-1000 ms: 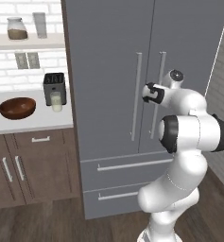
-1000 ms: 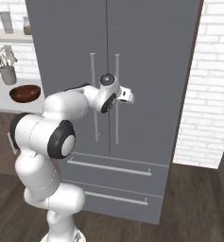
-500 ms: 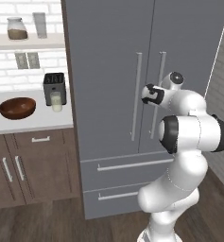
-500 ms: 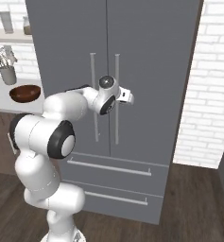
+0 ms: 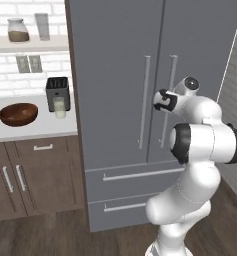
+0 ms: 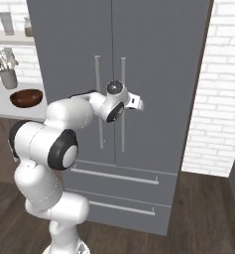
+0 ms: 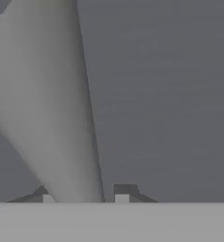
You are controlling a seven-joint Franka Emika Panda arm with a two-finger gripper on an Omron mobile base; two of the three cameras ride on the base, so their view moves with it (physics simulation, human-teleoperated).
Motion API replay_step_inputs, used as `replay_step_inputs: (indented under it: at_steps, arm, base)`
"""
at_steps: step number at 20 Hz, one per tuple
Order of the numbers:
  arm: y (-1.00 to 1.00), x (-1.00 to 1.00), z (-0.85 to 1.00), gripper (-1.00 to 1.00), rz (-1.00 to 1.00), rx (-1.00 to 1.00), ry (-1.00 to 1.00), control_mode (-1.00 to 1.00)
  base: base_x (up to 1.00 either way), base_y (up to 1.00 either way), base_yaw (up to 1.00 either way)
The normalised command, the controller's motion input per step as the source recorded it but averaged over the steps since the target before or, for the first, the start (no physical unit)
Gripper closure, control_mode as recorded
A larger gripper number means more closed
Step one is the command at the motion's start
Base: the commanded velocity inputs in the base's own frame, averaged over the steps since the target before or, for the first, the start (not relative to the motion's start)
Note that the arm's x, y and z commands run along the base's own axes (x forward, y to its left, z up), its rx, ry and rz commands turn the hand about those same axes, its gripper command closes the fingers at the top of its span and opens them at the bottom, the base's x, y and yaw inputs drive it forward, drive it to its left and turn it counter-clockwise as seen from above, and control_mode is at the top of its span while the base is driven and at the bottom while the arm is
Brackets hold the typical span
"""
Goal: Grab a lemon wedge from the fridge and one ice cube from the ice bowl, and put them in the glass of lemonade.
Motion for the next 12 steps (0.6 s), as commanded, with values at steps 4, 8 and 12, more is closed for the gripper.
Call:
replay_step_inputs:
  at_steps: [4,8,12]
  arm:
    - [-0.71,-0.44,0.00,1.00,-0.08,0.00,0.00,-1.00]
    - [-0.71,-0.54,0.00,1.00,-0.08,0.00,-0.01,-1.00]
    - [-0.75,-0.68,0.00,1.00,-0.08,0.02,-0.04,-1.00]
  base:
    - [0.00,0.00,0.00]
    - [0.00,0.00,0.00]
    - [0.00,0.00,0.00]
